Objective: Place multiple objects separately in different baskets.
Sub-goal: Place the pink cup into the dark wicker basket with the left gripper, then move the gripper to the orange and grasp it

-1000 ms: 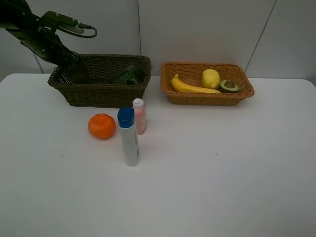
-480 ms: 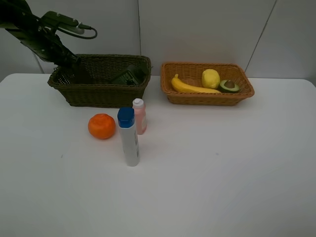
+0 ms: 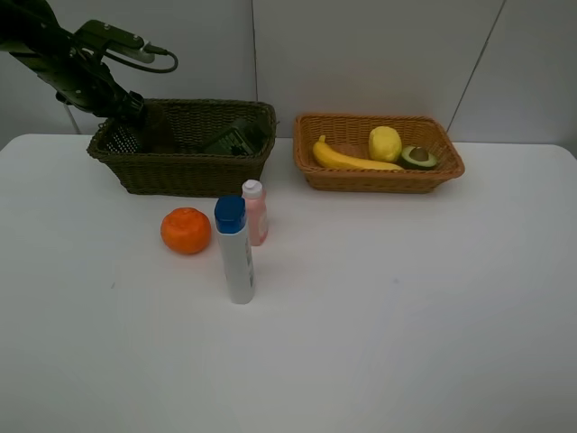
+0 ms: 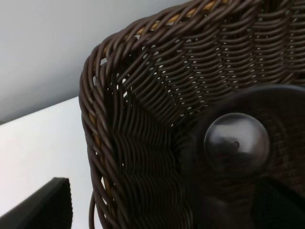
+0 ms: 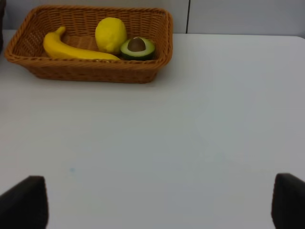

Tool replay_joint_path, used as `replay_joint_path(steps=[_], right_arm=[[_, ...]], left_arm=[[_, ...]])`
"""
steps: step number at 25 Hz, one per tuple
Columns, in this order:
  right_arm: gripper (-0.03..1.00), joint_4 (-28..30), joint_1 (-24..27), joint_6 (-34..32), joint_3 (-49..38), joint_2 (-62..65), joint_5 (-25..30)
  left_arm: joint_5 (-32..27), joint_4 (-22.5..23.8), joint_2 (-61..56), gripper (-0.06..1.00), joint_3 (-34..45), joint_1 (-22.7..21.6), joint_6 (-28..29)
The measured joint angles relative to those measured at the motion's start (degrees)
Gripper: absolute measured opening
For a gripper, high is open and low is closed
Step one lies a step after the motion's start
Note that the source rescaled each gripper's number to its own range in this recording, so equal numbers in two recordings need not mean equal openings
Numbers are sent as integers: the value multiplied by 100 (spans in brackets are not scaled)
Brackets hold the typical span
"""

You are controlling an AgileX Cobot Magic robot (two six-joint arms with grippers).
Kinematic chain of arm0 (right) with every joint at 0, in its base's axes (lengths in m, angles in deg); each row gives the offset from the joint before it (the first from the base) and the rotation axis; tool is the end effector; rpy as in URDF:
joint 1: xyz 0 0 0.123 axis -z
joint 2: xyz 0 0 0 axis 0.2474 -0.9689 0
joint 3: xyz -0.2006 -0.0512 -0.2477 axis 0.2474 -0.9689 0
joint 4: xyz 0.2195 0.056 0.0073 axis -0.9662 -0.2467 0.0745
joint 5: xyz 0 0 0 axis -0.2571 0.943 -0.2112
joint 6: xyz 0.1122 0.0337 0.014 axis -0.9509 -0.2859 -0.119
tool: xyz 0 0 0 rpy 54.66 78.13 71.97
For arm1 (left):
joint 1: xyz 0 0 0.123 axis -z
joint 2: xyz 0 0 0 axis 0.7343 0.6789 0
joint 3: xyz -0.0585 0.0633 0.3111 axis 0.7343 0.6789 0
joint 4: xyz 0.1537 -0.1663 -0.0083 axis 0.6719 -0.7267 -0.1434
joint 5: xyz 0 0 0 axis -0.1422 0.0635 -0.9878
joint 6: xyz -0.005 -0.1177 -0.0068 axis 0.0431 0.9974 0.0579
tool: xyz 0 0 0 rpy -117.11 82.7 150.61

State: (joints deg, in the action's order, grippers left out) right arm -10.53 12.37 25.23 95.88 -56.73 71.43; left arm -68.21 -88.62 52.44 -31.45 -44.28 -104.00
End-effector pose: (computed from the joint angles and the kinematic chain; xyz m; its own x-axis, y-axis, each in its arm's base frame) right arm -0.0428 -0.0045 0.2587 -0.4233 -0.0854 -0.9019 -0.0409 0.9963 -0.0752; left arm 0.4741 -0.0263 0.1988 -0.7515 0.2787 -0.5980 0.2477 0.9593 0.1357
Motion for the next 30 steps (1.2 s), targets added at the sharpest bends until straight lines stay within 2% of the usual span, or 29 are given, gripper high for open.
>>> replay_joint_path(steps=[8,13,19,30], right_arm=[[98,0,0,0,0,0,0],[98,0,0,0,0,0,0],[98,0,0,0,0,0,0],[98,0,0,0,0,0,0]], left_arm=[[-57,0,-127,100,0,0,-2],[-336,0,-328,100,0,0,-2],[-846,0,-756,100,0,0,-7],[-2350,4,-1753,100,-16,31,-257]])
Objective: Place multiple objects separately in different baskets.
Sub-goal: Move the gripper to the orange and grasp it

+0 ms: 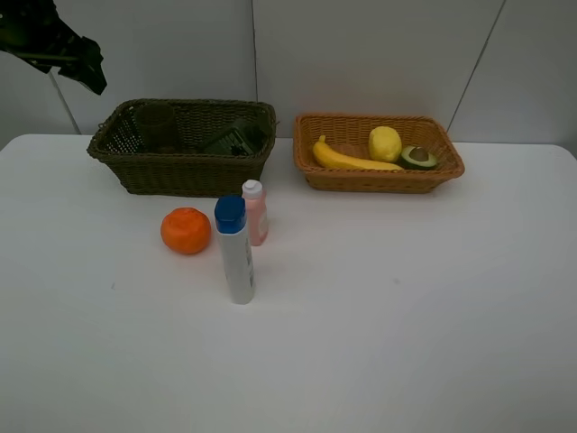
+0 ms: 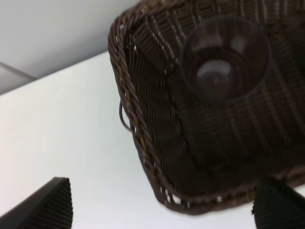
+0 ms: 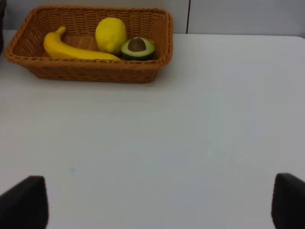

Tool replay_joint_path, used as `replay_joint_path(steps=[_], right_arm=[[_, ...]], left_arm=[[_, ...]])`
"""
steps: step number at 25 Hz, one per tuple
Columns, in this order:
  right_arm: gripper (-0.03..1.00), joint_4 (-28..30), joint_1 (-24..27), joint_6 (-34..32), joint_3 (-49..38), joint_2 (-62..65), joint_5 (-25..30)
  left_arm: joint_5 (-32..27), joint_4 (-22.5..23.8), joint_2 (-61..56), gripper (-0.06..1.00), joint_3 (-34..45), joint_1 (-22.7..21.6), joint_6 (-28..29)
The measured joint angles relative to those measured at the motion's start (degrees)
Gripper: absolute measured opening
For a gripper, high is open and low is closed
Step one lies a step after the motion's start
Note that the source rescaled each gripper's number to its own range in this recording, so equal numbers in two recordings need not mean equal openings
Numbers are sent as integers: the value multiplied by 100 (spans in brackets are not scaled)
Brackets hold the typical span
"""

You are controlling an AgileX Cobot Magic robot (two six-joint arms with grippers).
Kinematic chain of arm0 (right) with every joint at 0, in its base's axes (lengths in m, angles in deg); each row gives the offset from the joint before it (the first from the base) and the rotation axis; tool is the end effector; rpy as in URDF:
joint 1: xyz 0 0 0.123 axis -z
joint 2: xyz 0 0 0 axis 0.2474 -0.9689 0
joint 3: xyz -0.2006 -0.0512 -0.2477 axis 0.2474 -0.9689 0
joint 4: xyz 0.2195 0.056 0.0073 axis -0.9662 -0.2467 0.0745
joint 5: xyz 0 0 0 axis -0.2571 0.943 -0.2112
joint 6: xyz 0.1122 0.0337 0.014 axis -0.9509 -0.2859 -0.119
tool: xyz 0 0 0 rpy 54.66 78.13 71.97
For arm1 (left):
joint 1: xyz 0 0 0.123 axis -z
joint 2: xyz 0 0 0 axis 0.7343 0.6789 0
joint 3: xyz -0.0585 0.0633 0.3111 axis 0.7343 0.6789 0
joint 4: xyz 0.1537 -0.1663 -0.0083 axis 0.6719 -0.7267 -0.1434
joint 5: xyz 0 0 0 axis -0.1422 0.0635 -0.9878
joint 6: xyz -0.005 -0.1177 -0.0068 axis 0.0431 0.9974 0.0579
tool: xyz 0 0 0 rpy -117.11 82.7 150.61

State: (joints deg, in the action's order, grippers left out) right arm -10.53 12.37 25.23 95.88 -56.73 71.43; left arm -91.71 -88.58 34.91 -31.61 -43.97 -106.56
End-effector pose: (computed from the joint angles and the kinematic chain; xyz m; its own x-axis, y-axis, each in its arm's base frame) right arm -0.0428 -0.0045 0.2587 -0.4233 -0.0854 -0.9019 -0.0409 0.9963 -0.0752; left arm 0.3946 -0.0257 0.3061 -0.7891 0.3369 -0.5136 0.3146 0.9398 0.1330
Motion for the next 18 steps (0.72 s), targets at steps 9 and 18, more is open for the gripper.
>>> replay_joint_path(steps=[9,18], right_arm=[[98,0,0,0,0,0,0],[98,0,0,0,0,0,0]], left_arm=[[-1057,12,-623,100,0,476,-432],[-1379,12,-655,100,24,1246,-454]])
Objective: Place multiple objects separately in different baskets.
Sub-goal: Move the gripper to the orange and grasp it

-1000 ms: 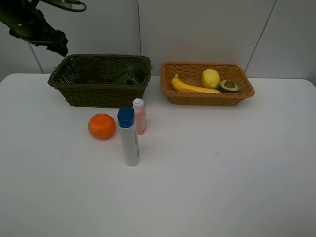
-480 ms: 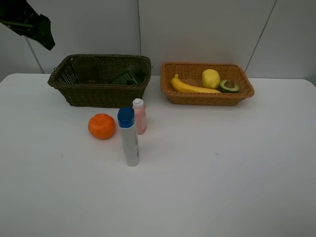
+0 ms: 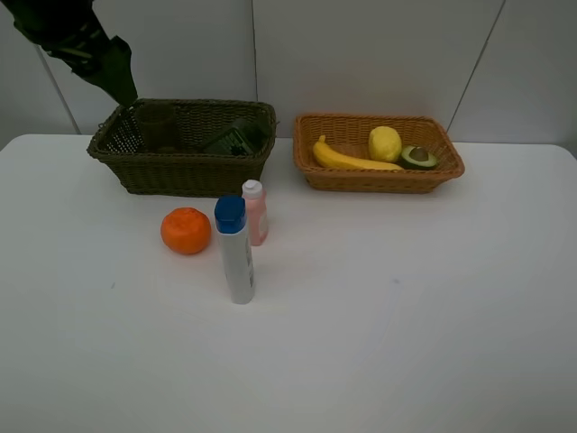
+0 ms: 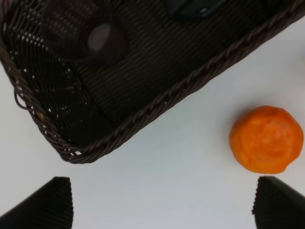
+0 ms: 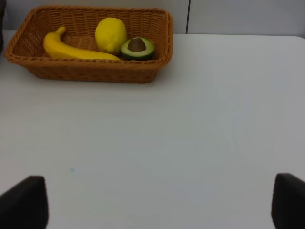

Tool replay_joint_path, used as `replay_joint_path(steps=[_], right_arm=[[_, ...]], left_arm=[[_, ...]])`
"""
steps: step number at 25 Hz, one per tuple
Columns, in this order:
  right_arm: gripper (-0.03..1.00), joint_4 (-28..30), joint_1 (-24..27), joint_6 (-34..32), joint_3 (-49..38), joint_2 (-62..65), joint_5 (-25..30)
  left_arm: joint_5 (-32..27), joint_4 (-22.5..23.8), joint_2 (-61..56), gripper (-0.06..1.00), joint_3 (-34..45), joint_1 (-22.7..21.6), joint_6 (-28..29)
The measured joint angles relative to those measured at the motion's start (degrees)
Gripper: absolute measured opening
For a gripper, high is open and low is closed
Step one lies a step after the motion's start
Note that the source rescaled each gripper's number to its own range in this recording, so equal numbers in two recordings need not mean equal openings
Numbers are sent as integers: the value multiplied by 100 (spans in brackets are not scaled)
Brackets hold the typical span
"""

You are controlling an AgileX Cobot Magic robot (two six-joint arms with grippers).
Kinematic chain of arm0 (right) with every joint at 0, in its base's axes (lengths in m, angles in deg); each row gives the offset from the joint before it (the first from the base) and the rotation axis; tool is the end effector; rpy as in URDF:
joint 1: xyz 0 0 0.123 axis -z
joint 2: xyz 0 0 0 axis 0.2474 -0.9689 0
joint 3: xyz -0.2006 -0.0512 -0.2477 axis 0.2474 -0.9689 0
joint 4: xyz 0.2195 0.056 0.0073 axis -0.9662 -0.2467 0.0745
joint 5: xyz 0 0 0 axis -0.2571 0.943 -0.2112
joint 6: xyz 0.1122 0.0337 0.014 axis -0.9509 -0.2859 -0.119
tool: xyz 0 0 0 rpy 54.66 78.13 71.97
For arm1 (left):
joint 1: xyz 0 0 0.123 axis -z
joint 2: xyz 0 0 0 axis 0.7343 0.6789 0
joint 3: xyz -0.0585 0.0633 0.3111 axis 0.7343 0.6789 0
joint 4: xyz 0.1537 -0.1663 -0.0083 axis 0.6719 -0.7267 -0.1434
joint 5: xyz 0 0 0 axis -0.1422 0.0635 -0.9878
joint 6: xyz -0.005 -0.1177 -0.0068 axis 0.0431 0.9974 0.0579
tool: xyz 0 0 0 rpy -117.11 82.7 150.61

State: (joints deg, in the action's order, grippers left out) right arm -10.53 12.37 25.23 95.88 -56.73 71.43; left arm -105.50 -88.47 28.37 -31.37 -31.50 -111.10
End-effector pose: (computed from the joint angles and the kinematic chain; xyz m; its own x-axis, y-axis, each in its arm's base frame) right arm -0.0428 -0.0045 0.2587 -0.4233 -0.0854 -0.9019 -0.0409 0.9963 -0.0752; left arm 0.3334 -0.0977 0.3339 -0.7065 0.5872 -0.3951 0.5899 0.7970 0.1297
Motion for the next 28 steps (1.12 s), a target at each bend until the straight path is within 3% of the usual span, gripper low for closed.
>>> replay_joint_path(steps=[7,28], right_arm=[[98,0,0,0,0,0,0],[98,-2,0,0,0,0,0]], left_arm=[[1,-5,50,100,113,427,-8],[543,-233,1605,100,423,951,-150]])
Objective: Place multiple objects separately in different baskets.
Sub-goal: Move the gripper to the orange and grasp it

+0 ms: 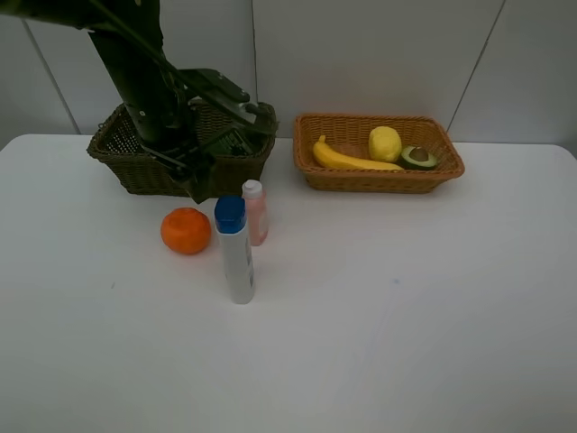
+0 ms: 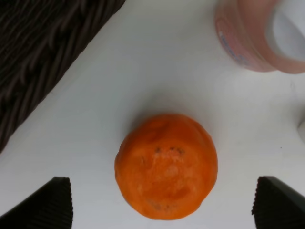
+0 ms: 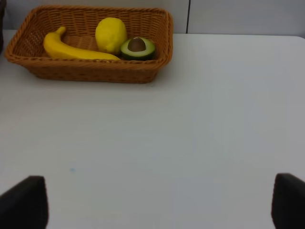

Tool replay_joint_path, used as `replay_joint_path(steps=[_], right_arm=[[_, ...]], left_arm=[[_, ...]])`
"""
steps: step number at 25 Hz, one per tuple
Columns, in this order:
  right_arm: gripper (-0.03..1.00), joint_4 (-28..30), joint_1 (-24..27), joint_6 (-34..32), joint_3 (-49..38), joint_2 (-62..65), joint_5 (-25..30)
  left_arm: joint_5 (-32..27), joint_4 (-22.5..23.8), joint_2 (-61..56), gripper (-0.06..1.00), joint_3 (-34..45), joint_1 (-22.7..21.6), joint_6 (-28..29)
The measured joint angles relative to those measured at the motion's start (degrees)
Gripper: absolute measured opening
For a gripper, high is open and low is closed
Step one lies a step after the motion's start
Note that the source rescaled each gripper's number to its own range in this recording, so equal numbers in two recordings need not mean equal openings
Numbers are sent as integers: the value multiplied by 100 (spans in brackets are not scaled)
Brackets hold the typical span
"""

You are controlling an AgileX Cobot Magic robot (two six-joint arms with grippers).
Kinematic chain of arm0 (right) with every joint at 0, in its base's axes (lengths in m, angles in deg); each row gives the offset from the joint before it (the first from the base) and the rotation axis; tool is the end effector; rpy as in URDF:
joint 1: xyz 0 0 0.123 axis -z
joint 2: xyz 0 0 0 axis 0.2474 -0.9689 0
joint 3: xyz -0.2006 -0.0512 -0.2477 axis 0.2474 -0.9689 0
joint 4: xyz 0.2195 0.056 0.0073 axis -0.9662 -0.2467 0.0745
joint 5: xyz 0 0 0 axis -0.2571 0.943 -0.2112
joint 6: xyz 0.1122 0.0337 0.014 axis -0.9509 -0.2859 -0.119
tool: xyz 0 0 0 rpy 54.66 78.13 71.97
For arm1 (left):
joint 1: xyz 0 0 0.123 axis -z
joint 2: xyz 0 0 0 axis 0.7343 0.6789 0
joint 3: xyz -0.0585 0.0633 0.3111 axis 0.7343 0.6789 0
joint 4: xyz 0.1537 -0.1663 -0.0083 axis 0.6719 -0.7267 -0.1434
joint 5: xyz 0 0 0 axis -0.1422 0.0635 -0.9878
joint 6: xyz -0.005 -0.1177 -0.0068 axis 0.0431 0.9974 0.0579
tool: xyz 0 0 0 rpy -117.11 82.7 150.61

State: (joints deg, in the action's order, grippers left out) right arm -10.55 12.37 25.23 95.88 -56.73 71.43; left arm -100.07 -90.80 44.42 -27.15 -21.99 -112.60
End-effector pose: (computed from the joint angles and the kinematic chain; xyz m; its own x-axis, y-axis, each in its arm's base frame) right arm -0.0428 -0.0045 0.2587 -0.4233 -0.0852 -0.9020 -0.0411 0.9963 -0.0749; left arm 0.3494 -0.1728 0.2143 -0.6643 0.7256 -0.1795 0.7367 0.6762 0.0070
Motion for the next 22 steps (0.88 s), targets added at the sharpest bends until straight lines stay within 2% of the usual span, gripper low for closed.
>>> replay_joint_path(steps=[22], right_arm=[[98,5,0,0,0,0,0]], left_arm=[[405,83,793,100,98,24,-50]])
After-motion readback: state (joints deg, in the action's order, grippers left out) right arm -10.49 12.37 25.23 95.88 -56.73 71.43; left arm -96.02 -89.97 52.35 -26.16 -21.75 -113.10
